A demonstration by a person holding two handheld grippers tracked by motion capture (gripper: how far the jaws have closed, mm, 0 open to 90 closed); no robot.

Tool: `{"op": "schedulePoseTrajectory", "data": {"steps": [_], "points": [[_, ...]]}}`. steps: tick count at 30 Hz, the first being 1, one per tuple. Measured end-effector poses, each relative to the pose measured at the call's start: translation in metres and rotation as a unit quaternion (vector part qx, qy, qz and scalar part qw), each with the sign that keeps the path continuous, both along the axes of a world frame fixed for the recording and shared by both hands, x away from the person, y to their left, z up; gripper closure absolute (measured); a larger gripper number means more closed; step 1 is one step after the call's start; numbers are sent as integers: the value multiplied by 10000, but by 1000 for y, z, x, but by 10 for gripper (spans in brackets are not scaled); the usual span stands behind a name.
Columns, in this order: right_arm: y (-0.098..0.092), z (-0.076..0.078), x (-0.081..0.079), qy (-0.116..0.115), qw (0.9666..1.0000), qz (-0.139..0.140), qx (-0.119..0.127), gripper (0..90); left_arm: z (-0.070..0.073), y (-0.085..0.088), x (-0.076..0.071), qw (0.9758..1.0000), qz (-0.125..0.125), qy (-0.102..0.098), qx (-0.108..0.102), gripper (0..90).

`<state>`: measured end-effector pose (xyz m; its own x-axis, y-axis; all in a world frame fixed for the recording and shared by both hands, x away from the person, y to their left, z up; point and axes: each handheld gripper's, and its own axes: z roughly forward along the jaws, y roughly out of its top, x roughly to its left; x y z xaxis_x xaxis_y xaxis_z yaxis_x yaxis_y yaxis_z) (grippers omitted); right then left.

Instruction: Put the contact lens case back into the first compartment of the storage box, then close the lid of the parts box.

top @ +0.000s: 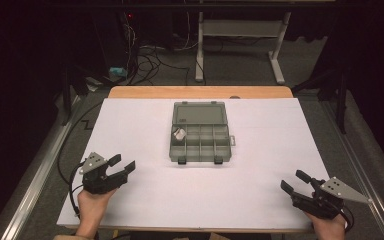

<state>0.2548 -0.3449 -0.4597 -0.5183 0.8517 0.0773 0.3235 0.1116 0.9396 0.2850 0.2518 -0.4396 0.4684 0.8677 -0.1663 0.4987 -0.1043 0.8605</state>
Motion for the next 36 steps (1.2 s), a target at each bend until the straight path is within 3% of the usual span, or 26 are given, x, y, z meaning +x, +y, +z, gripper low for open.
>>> {"op": "schedulePoseTrajectory", "data": {"steps": [8, 17, 20, 27, 32, 36], "points": [[0, 0, 0, 1, 10000, -19, -13, 302, -8, 5, -10, 9999, 15, -105, -3, 372], [0, 0, 0, 18, 10000, -22, 4, 301, -18, 7, -19, 10000, 6, -45, -11, 361], [0, 0, 0, 4, 10000, -47, 20, 301, -19, 9, -19, 9999, 13, -119, -39, 358], [0, 1, 0, -61, 9999, -116, 65, 302, -23, 11, -18, 10000, -51, -9, 6, 357], [5, 3, 2, -119, 9999, -30, 39, 300, -19, 12, -24, 9997, -48, -187, -128, 358], [11, 6, -1, -156, 9998, 77, 70, 307, -20, 13, -22, 9998, -36, -117, -149, 355]]}}
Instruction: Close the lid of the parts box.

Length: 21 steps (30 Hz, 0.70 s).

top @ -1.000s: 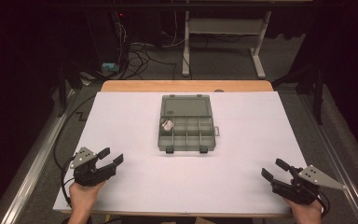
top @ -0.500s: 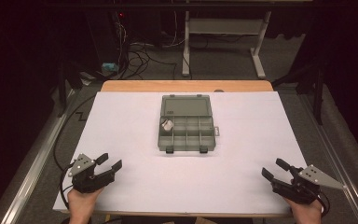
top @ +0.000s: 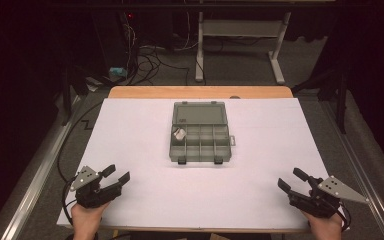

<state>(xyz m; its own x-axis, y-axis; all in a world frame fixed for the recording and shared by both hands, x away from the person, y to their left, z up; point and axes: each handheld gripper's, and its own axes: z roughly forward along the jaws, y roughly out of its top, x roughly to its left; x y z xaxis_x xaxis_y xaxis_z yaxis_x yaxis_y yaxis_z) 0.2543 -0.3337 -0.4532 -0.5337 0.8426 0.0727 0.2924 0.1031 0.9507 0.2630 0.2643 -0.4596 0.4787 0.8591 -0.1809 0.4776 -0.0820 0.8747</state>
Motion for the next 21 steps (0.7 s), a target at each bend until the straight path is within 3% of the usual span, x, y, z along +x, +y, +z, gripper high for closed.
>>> {"op": "schedulePoseTrajectory", "data": {"steps": [4, 10, 21], "points": [[8, 3, 1, -29, 9999, 135, -72, 330, 2, 1, -1, 9999, 14, -103, -70, 357], [19, 6, 7, 52, 9997, 245, -55, 353, 1, -1, 2, 10000, 4, -51, -55, 351], [53, 17, 16, -2, 9981, 612, -68, 384, 0, -4, 1, 9999, -26, -41, -116, 346]]}}
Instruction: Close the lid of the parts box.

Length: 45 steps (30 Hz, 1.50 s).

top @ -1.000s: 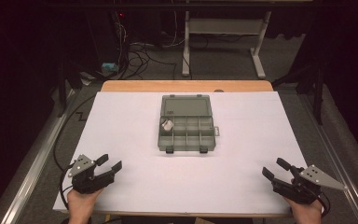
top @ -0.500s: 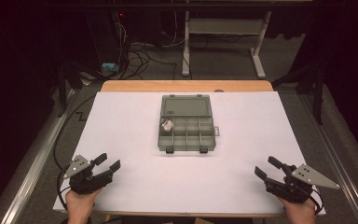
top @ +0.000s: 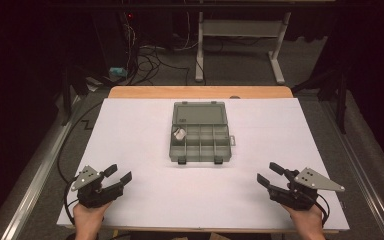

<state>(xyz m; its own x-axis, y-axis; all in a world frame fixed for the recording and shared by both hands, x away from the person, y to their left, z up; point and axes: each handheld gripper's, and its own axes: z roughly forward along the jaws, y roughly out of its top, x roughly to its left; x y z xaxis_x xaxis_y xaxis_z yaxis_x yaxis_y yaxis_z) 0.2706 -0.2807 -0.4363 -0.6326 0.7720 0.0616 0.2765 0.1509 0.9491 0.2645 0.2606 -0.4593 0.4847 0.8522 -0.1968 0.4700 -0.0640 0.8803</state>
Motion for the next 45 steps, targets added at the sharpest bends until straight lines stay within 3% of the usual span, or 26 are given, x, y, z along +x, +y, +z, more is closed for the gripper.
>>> {"op": "schedulePoseTrajectory", "data": {"steps": [3, 12, 27, 29, 31, 39, 45], "points": [[7, -1, 5, 89, 9999, 19, -47, 389, -1, 1, 0, 10000, -14, 15, -80, 344], [28, 1, 21, 219, 9996, 170, -40, 410, 0, -2, 1, 10000, -73, 5, -26, 344], [53, 4, 49, 647, 9975, 283, -90, 462, -2, -3, 2, 10000, -80, 37, 18, 346], [54, 5, 55, 893, 9955, 305, -30, 475, -2, -4, 2, 10000, -74, 25, 44, 347], [57, 7, 60, 1116, 9932, 313, -120, 503, -2, -5, 2, 10000, -54, 24, 62, 347], [60, 13, 82, 1524, 9872, 220, -413, 550, -2, -5, 3, 9999, -49, 28, 90, 347], [64, 21, 107, 1821, 9804, 62, -744, 609, -2, -6, 4, 9998, -8, 50, 199, 346]]}}
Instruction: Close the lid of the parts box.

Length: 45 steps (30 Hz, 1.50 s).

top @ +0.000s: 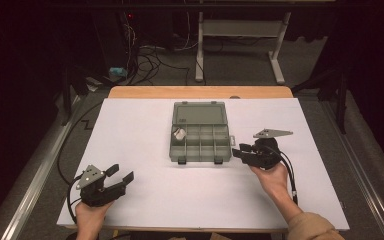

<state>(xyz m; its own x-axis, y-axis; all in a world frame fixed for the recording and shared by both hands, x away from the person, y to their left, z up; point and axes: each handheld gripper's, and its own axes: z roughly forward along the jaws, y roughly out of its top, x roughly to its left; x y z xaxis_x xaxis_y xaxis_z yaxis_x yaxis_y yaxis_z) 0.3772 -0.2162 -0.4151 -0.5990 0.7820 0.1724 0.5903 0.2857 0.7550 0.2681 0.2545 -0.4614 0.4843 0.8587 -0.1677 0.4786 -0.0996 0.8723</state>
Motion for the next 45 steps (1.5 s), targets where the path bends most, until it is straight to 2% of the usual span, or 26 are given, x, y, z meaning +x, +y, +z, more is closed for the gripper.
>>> {"op": "schedulePoseTrajectory", "data": {"steps": [4, 10, 14, 20, 26, 29, 31, 35, 37, 39, 45], "points": [[10, 4, 15, 219, 9993, 13, -298, 645, 0, -1, 0, 10000, -28, -6, 30, 345], [22, 5, 35, 465, 9976, -52, -517, 694, -1, -3, 1, 10000, -48, 20, 63, 345], [31, 3, 46, 661, 9953, -140, -700, 709, -1, -5, 3, 9999, -88, 40, 73, 345], [38, 3, 60, 834, 9926, -274, -842, 730, -2, -8, 4, 9998, -167, 67, 81, 354], [40, -1, 66, 1002, 9902, -359, -905, 734, 1, -11, 9, 9997, -176, 35, 180, 359], [40, -1, 68, 1019, 9895, -403, -942, 735, 1, -14, 16, 9993, -190, 68, 321, 361], [39, -2, 69, 1089, 9883, -445, -969, 739, 3, -17, 21, 9993, -173, 90, 303, 363], [37, -3, 72, 1147, 9883, -499, -871, 744, 14, -26, 34, 9994, -178, -69, 290, 370], [36, -3, 73, 1184, 9882, -524, -815, 743, 18, -30, 44, 9992, -199, -132, 328, 373], [36, -4, 73, 1186, 9883, -528, -799, 743, 20, -36, 55, 9985, -190, -214, 471, 375], [36, -4, 73, 1186, 9884, -521, -792, 742, 23, -49, 86, 9985, -157, -119, 521, 396]]}}
